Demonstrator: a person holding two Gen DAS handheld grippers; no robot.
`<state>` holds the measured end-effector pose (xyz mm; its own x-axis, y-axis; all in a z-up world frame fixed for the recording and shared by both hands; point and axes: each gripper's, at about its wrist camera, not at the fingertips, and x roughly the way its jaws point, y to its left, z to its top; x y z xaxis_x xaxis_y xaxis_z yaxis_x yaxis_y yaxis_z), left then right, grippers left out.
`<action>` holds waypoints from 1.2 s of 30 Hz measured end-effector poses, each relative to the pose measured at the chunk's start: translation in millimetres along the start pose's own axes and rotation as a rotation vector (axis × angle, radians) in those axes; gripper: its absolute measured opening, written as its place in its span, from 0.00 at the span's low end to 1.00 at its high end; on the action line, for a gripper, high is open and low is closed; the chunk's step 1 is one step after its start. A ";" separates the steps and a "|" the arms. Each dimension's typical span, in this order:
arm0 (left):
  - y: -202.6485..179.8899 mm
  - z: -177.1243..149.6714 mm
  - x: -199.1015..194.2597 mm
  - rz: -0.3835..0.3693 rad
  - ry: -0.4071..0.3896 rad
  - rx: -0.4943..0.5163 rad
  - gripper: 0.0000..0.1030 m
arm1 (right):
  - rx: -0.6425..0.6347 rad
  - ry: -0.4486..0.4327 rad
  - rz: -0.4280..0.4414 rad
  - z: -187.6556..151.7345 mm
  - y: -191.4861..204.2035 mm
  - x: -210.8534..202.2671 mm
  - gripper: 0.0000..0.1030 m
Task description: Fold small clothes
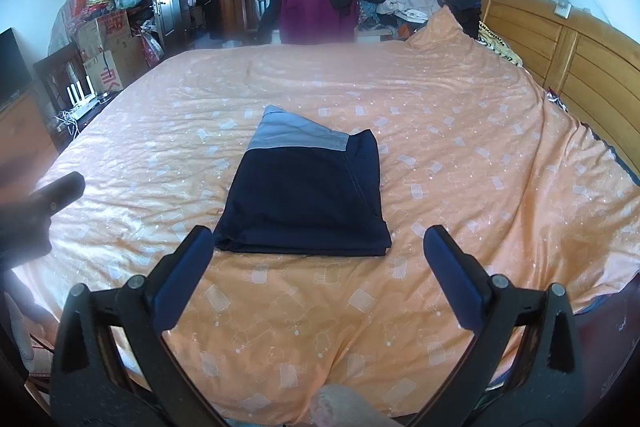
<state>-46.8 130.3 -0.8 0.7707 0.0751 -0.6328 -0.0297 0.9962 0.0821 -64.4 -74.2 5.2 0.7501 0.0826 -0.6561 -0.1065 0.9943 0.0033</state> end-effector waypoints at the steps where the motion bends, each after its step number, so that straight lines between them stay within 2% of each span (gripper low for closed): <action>1: -0.1 -0.1 0.2 0.000 0.001 -0.001 1.00 | 0.000 0.000 0.001 0.2 0.9 -0.2 1.00; 22: 17.0 -2.2 1.0 -0.013 0.002 -0.041 1.00 | -0.001 -0.004 -0.012 7.3 7.8 4.9 1.00; 36: 5.8 2.5 2.9 -0.028 -0.005 -0.015 1.00 | 0.017 -0.013 -0.026 9.7 -2.0 7.3 1.00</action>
<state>-43.2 136.2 -0.2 0.7745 0.0470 -0.6308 -0.0173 0.9984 0.0531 -52.4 -75.0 7.7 0.7612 0.0573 -0.6460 -0.0756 0.9971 -0.0006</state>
